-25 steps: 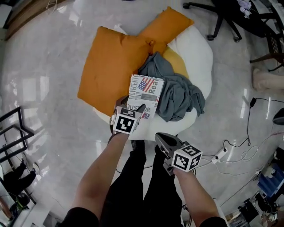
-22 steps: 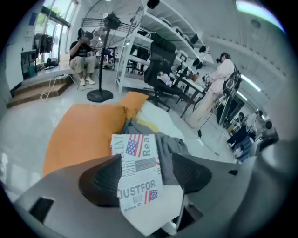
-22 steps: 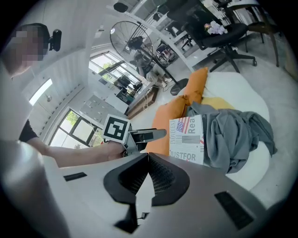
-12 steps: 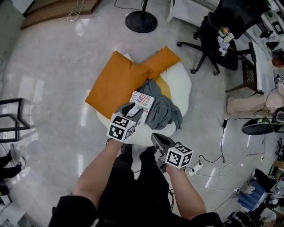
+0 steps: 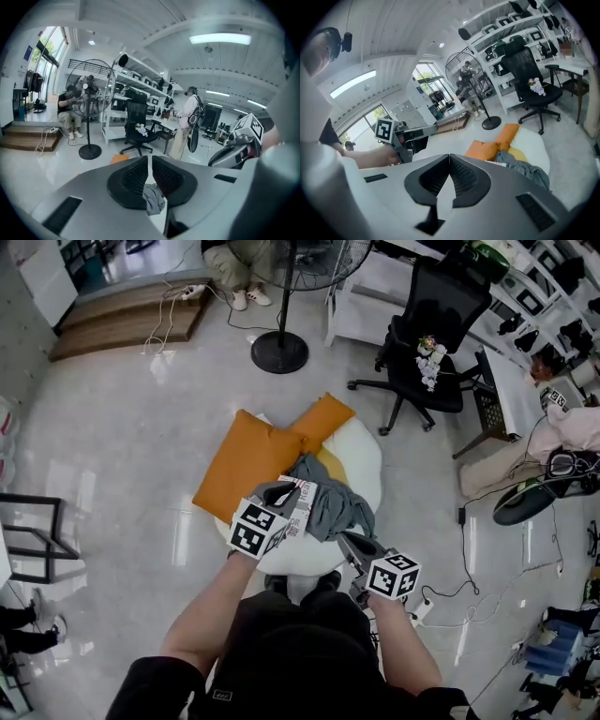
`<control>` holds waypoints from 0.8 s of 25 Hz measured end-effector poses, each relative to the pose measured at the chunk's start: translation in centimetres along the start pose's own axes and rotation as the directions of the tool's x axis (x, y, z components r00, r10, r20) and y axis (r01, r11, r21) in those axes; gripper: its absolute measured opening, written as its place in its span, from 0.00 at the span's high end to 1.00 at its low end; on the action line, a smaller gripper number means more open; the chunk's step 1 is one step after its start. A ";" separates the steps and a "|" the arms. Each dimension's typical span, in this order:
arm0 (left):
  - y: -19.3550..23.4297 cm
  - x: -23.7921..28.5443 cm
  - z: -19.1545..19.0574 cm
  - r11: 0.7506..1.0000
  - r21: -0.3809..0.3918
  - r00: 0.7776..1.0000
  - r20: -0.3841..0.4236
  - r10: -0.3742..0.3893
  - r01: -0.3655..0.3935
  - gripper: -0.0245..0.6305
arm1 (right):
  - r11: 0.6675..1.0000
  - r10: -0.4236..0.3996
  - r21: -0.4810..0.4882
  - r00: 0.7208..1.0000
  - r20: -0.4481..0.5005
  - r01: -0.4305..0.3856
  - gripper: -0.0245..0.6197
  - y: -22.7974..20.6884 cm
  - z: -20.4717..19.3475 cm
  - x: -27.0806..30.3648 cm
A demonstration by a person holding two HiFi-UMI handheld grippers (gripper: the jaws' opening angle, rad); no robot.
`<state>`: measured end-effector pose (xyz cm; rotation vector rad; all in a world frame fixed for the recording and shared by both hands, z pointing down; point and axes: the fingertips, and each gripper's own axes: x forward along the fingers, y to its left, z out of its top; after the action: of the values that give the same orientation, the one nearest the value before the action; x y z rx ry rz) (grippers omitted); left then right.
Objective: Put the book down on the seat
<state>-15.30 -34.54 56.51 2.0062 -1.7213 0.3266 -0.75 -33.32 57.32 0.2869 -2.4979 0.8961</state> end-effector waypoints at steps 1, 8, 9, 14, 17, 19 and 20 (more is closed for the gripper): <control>-0.5 -0.8 0.5 1.000 0.012 1.000 0.007 -0.008 0.008 0.92 | 1.000 0.001 -0.009 1.000 0.013 -0.001 0.94 0.6 0.2 -0.6; -1.8 -6.6 4.5 0.998 0.041 0.996 0.086 0.034 -0.037 0.95 | 0.997 0.041 -0.070 0.995 0.090 -0.035 0.94 3.4 2.0 -4.1; -2.2 -7.3 4.8 0.998 0.038 0.996 0.085 0.040 -0.043 0.96 | 0.997 0.040 -0.075 0.993 0.107 -0.032 0.94 3.6 2.4 -4.8; -5.0 -9.9 5.3 0.998 0.018 0.997 0.056 0.056 -0.057 0.96 | 0.992 0.029 -0.125 0.979 0.203 -0.003 0.94 5.2 3.5 -9.5; -8.6 -10.2 4.7 0.999 0.023 0.998 0.049 0.039 -0.040 0.96 | 0.989 0.019 -0.147 0.970 0.244 0.018 0.94 5.6 2.3 -13.9; -11.7 -10.4 3.8 0.999 0.029 0.999 0.038 0.016 -0.017 0.96 | 0.990 0.015 -0.142 0.963 0.269 0.024 0.94 6.0 1.1 -16.8; -13.4 -10.6 3.4 0.999 0.034 0.999 0.034 0.003 -0.005 0.96 | 0.990 0.013 -0.140 0.959 0.282 0.028 0.94 6.2 0.4 -18.1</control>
<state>-4.56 -25.72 45.99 2.0435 -1.7514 0.3273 12.73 -28.16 44.68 0.4007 -2.8048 0.7101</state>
